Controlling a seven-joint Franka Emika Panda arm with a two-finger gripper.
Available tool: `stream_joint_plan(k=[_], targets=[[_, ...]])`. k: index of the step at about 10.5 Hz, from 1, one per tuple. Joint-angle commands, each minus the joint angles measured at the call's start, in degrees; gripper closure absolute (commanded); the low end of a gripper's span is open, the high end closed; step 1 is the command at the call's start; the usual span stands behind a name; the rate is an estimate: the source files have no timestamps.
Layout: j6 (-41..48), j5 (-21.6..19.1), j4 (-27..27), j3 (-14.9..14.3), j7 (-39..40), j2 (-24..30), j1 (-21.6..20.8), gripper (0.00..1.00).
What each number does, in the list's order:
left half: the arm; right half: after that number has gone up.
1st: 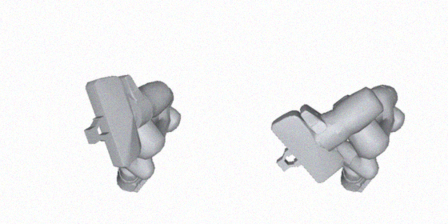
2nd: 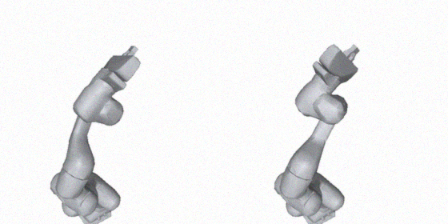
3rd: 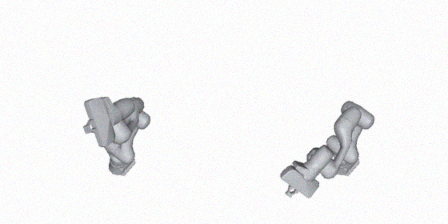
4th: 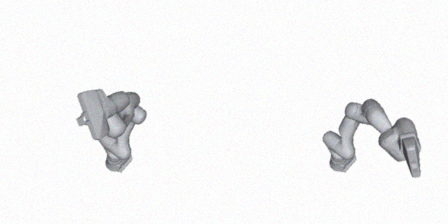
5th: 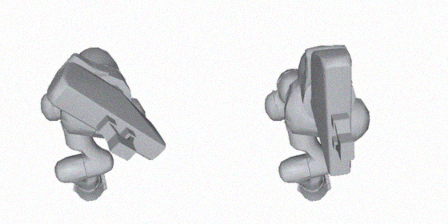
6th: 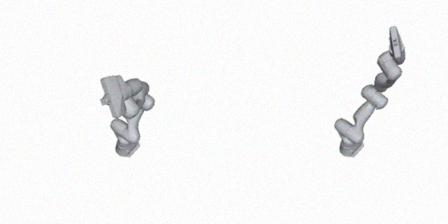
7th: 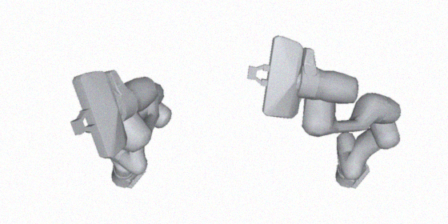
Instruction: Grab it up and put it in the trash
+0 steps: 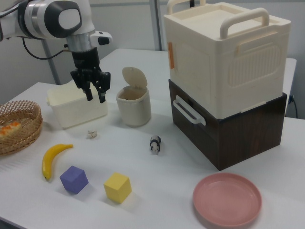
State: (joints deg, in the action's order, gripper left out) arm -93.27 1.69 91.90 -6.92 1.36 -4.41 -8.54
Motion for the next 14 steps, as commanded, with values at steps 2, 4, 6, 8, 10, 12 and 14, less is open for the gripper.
stream_joint_plan(k=[2,4,6,8,10,12,14], targets=[[-10.5,-5.5,-4.0,-1.3,2.9,-3.7,-0.7,0.77],[-16.8,-7.4,-6.5,-1.3,2.3,-6.6,-0.9,0.86],[-26.6,-7.1,-8.2,-1.3,1.2,-10.2,-2.1,0.91],[-36.3,-7.1,-12.8,-1.3,-3.2,-15.9,-2.4,0.95],[-44.1,-7.0,-17.4,-1.3,-5.7,-21.5,-2.4,0.95],[-53.7,-7.0,-19.0,-2.0,-6.2,-25.2,-4.1,0.96],[-61.5,-7.0,-19.0,-3.1,-6.4,-27.7,-5.7,0.96]])
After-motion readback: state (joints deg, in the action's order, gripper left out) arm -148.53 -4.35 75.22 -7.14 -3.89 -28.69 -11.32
